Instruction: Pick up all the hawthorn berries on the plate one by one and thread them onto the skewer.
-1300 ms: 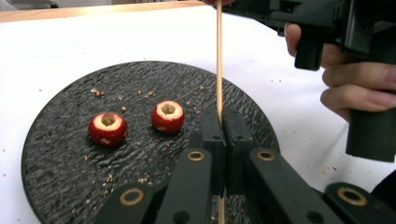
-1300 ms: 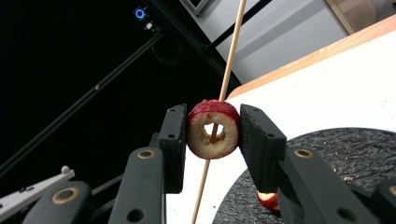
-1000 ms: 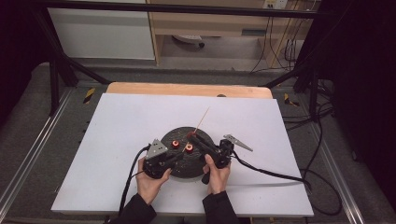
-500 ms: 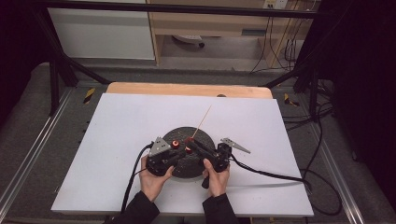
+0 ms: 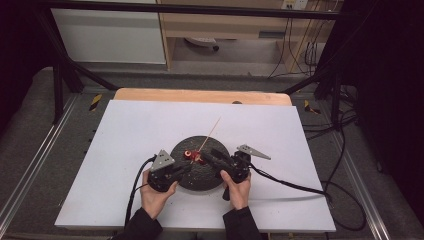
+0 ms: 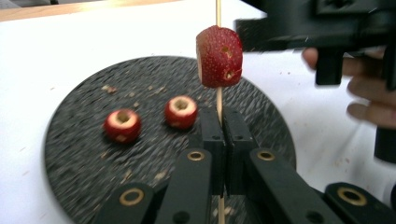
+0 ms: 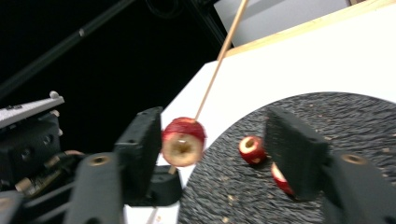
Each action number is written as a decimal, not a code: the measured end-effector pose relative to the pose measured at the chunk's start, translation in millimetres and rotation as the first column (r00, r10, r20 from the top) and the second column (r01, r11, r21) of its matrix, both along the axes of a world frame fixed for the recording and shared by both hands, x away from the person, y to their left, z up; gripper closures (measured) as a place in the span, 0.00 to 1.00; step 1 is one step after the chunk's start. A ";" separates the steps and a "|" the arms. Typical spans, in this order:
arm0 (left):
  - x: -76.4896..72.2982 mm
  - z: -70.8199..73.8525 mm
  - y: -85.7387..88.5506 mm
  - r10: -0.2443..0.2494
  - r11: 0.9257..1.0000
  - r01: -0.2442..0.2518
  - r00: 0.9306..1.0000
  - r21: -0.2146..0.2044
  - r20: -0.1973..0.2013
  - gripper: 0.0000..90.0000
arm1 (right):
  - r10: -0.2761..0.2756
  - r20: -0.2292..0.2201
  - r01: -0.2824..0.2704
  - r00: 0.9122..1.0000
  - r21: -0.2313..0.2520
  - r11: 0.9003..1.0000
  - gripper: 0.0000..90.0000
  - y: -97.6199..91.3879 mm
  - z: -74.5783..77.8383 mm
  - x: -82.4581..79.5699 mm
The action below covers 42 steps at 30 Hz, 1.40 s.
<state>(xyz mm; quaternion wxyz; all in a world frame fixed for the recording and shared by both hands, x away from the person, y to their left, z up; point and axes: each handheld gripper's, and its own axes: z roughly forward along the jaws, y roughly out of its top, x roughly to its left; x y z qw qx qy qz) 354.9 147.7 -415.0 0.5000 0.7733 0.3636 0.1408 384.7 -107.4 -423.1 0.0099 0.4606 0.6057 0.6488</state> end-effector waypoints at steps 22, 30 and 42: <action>-26.8 -18.0 75.2 0.013 0.995 -0.009 0.999 0.101 -0.042 0.98 | 0.127 -0.092 -0.156 0.988 -0.474 0.867 0.08 -12.7 9.7 25.3; -28.6 -19.4 88.7 0.022 0.994 -0.017 0.998 0.108 -0.051 0.98 | 0.188 -0.155 -0.244 0.970 -0.599 0.763 0.18 17.5 20.2 47.0; -27.4 -23.4 90.2 0.028 0.992 -0.020 0.998 0.128 -0.060 0.98 | 0.232 -0.265 -0.352 0.936 -0.734 0.581 0.37 54.0 22.4 73.5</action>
